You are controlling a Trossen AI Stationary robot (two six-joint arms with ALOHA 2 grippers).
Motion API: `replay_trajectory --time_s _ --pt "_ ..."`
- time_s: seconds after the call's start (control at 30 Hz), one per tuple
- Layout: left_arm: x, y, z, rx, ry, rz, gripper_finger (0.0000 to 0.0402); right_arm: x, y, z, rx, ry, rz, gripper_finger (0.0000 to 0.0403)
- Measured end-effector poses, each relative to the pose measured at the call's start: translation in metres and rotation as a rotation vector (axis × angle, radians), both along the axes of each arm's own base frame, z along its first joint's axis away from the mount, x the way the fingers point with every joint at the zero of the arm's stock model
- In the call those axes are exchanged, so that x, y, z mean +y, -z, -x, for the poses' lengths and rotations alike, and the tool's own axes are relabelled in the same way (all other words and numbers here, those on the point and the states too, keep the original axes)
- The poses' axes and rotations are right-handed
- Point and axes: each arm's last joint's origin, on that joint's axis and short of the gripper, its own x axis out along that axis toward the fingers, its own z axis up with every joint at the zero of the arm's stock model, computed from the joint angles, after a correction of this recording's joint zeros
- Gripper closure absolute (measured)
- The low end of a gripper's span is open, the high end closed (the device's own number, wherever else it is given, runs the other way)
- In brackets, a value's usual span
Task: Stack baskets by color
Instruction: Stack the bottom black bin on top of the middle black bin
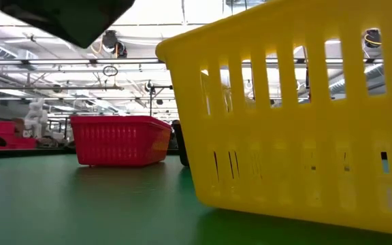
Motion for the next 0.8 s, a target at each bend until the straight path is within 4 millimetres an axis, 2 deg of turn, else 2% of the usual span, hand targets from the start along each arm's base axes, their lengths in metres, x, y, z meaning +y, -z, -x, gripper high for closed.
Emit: replay_trajectory --time_s 0.1,0.33,0.57,0.8 --pt "0.007 -0.007 -0.004 -0.047 -0.023 -0.038 0.0388 0.0 0.001 -0.001 -0.008 0.04 -0.019 0.0177" --pt "0.02 -0.006 -0.014 -0.085 -0.055 -0.118 0.0394 -0.002 -0.001 -0.004 -0.065 0.14 -0.041 0.0177" --pt "0.033 -0.006 -0.023 -0.101 -0.065 -0.166 0.0391 -0.017 -0.022 -0.019 -0.14 0.175 -0.028 0.0177" --pt "0.045 -0.007 -0.031 -0.117 -0.093 -0.193 0.0386 -0.033 -0.021 -0.044 -0.11 0.204 0.097 0.0177"
